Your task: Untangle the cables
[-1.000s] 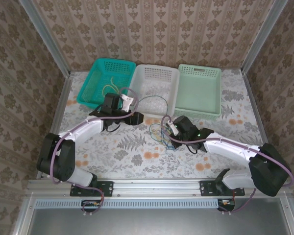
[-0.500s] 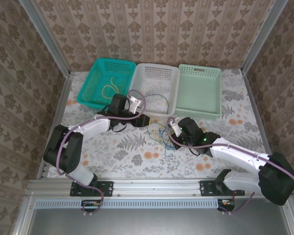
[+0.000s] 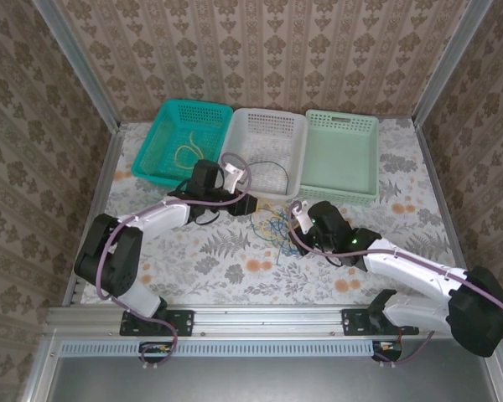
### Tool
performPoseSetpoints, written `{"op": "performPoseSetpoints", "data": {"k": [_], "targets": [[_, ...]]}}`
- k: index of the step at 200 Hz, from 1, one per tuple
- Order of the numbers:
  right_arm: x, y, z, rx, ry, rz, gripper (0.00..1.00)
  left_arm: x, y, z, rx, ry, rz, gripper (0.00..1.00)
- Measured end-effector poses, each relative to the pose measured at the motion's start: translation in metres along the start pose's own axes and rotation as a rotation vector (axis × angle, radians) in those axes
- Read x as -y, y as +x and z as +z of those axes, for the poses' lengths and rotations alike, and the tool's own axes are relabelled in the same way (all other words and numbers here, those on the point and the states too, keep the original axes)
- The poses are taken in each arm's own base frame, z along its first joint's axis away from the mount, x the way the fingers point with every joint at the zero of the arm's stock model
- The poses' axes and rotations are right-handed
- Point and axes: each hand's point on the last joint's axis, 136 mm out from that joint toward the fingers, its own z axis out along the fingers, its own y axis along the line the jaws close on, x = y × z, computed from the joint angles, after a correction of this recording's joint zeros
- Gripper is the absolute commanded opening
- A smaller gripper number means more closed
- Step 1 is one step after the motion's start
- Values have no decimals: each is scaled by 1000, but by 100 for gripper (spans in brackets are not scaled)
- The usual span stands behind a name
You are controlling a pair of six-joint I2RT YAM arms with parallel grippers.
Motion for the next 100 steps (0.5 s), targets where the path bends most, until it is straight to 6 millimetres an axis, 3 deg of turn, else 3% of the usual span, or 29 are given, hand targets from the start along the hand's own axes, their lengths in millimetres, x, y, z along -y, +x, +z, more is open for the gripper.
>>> {"op": "performPoseSetpoints", "data": {"k": [19,50,65,80,100], "targets": [[0,-1,0,4,0,0,12,1,0,-1,8,4,-7,17],[3,2,1,-8,15,5,26,6,1,-7,17,3,-1,0],[7,8,4,-33,40,18,37,8,-2,-10,31,-2,7,0],[12,14,6,-58,67,33,60,10,-7,-14,47,-11,19,0],[18,20,9,-89,102,45,71,15,-12,-21,67,-21,33,0]]}}
